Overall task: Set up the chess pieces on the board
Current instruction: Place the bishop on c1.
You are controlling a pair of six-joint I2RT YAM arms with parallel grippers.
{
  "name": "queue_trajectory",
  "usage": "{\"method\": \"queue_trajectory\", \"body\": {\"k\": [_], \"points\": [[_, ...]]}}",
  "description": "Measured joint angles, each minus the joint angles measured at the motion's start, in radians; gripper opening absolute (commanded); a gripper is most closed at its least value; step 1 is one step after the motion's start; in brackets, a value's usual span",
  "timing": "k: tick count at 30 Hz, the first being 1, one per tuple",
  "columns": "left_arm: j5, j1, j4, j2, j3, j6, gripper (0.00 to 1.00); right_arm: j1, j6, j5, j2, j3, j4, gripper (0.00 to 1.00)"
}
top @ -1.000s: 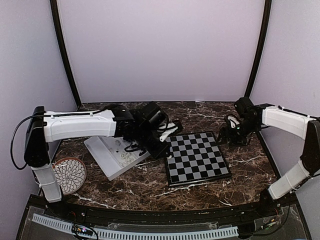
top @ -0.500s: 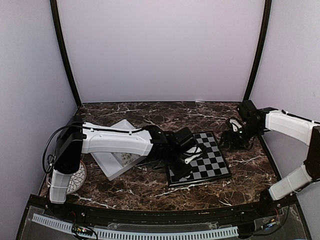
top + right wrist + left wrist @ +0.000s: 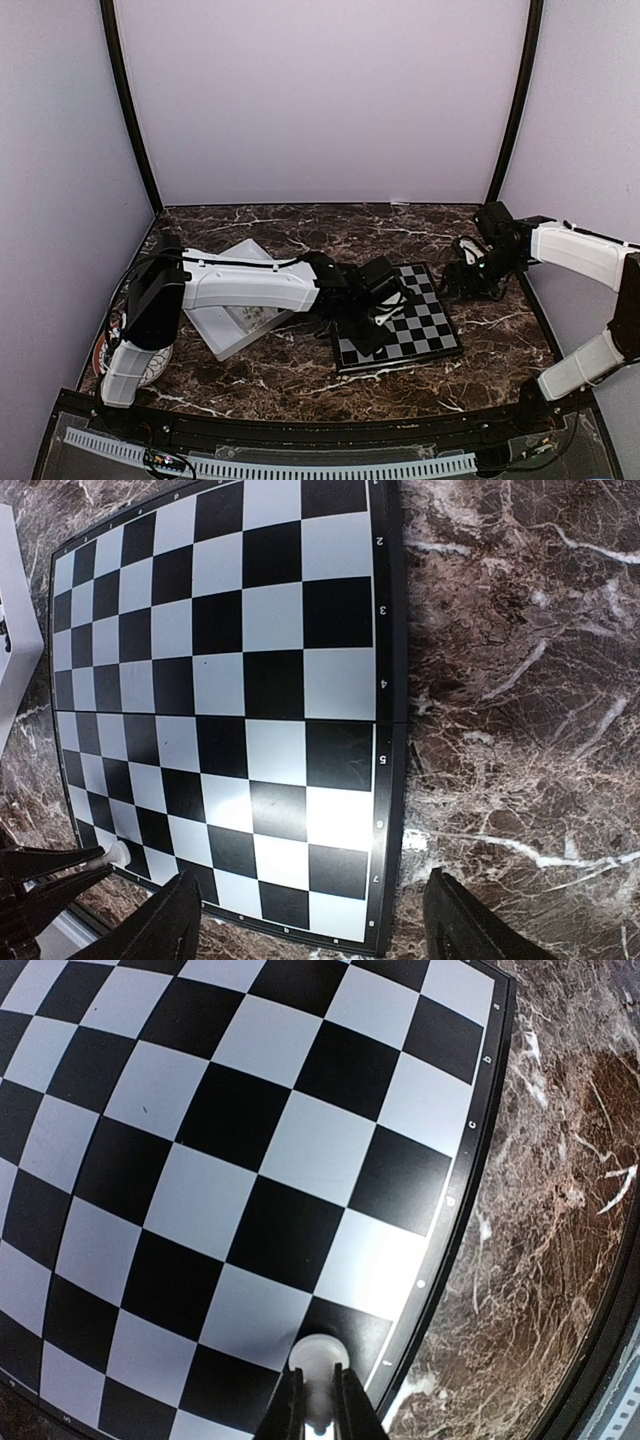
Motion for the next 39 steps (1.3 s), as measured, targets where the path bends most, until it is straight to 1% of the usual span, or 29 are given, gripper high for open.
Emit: {"method": "queue_trajectory", "body": {"k": [13,15,18,24,39], "points": [[0.043,-0.001,-0.006,0.006,0.000,-0.019,0.08,0.000,0.000,0.000,-0.004,-0.024,0.007,0.78],[0.048,-0.002,-0.006,0.006,0.000,-0.020,0.11,0.000,0.000,0.000,-0.004,-0.024,0.008,0.78],[0.048,-0.003,-0.007,0.006,0.000,-0.025,0.19,0.000,0.000,-0.001,-0.004,-0.024,0.009,0.78],[0.038,-0.004,-0.008,0.006,0.000,-0.037,0.30,0.000,0.000,-0.002,-0.004,-0.024,0.013,0.78],[0.023,-0.004,-0.016,0.005,0.000,-0.023,0.43,0.000,-0.007,-0.003,0.006,-0.016,0.012,0.78]]}}
